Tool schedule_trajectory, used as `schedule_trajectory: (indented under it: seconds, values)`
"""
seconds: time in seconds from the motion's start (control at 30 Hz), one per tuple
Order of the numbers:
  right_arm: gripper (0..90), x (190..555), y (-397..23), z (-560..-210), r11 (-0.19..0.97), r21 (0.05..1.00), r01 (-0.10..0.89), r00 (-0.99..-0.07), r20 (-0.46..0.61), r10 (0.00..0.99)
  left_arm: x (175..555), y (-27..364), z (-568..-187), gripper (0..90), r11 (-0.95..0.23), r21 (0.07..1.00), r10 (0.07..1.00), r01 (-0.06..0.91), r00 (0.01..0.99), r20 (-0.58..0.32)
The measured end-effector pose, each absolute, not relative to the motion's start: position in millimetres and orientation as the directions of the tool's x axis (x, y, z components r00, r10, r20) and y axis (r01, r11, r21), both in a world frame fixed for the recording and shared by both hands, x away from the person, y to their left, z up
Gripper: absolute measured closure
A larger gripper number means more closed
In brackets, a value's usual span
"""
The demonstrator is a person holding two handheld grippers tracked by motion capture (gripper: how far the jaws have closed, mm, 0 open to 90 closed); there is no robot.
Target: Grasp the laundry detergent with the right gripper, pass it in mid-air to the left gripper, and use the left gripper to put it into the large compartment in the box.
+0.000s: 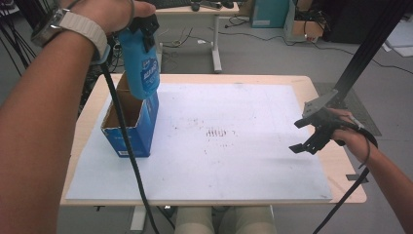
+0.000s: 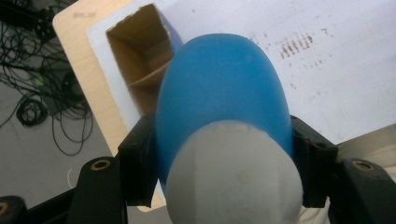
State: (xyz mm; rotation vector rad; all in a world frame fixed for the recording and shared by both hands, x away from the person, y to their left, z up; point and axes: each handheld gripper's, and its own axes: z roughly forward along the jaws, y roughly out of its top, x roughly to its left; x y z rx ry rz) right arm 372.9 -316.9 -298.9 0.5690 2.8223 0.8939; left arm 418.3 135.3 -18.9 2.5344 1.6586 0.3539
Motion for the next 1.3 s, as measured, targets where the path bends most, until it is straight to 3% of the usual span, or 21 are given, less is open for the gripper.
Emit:
schedule_trajectory:
  seconds: [0.7, 1.1, 1.17, 1.3]
  values:
    - [3.1, 373, -313, -300, 0.755, 0.542, 0.368, -0.904, 0.02, 0.426, 421, 189, -25, 37.5, -0.223, 0.217, 0.971, 0.951, 0.197, 0.133]
    - [3.1, 374, -311, -301, 0.762, 0.532, 0.369, -0.906, 0.023, 0.423, 426, 203, -35, 37.4, -0.173, 0.208, 0.98, 0.963, 0.146, 0.137]
    - [3.1, 377, -311, -304, 0.767, 0.549, 0.331, -0.92, 0.007, 0.392, 427, 205, -38, 37.5, -0.166, 0.21, 0.981, 0.964, 0.141, 0.13]
    - [3.1, 374, -310, -303, 0.764, 0.527, 0.372, -0.906, 0.027, 0.423, 428, 207, -42, 37.5, -0.156, 0.212, 0.984, 0.965, 0.132, 0.121]
